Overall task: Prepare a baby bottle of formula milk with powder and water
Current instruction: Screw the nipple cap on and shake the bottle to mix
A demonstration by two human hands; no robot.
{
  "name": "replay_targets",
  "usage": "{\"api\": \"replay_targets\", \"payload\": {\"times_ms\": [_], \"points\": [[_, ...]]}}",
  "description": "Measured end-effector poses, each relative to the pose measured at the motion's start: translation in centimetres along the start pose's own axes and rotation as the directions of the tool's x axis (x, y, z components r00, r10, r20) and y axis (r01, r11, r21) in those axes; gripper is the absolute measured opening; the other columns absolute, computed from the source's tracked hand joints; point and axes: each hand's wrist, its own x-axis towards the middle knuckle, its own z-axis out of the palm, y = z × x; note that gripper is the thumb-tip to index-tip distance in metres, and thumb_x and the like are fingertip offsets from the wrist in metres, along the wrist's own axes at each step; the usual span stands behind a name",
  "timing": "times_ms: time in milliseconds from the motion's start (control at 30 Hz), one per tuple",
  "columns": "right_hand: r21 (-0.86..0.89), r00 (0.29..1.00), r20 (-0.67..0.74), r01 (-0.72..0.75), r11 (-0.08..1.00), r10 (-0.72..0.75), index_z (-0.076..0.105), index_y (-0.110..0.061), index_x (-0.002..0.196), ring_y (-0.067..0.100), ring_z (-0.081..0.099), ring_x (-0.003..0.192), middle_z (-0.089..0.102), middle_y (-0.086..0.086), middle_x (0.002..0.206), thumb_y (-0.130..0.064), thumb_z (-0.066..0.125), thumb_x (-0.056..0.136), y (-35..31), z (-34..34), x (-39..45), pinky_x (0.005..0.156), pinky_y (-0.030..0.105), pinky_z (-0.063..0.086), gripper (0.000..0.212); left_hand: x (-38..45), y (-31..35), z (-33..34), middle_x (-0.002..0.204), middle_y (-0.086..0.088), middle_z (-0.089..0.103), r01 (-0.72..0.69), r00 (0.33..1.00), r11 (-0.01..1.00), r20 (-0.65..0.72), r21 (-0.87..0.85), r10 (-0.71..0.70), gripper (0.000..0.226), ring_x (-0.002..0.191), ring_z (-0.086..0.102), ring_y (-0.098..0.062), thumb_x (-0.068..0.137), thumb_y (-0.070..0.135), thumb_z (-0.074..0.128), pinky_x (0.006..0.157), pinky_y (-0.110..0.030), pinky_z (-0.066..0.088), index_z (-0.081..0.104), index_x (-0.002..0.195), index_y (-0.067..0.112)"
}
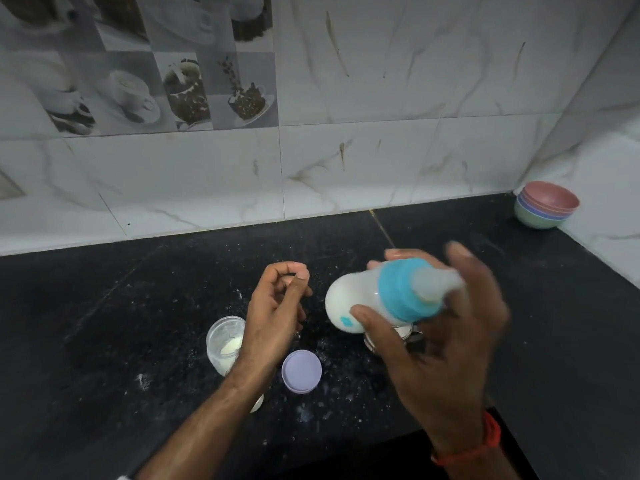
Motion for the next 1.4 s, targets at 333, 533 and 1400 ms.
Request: {"api": "replay_targets", "payload": {"times_ms": [333,533,1400], "points": [[0.077,0.866,0.073,-0.500,0.863,0.495,0.042,-0.040,0.141,0.020,0.072,0.111,0.070,-0.015,0.123,-0.022,0.085,0.073,2.4,0.1,-1.1,0.090,0.032,0.061,0.083,-0.1,-0.4,0.0,0.081,0.007,0.070,-0.002,1.000,1.000,-0.007,-0.006,0.002,0.006,0.061,0.057,-0.013,0.101,0.036,0.063,0.061,-0.039,0.050,0.068,0.100,0.035],[-0.035,0.882,0.008,-0.471,0.881,0.472,0.042,-0.047,0.138,0.022,0.072,0.108,0.066,-0.009,0.123,-0.023,0.086,0.078,3.6,-0.8,-1.0,0.093,0.047,0.061,0.078,-0.3,-0.3,-0.1,0.080,0.009,0.069,0.000,1.000,1.000,-0.007,0.006,0.001,0.006,0.060,0.056,-0.011,0.102,0.035,0.062,0.059,-0.036,0.049,0.068,0.100,0.035],[-0.314,0.962,0.077,-0.226,0.922,0.262,0.040,-0.038,0.144,-0.014,0.048,0.127,0.048,-0.027,0.137,-0.016,0.086,0.083,5.6,1.5,-2.6,0.105,0.025,0.047,0.079,0.4,-0.5,0.5,0.078,0.006,0.068,-0.015,1.000,1.000,0.020,0.007,0.015,0.009,0.060,0.054,-0.013,0.102,0.032,0.063,0.057,-0.033,0.046,0.069,0.105,0.027]]}}
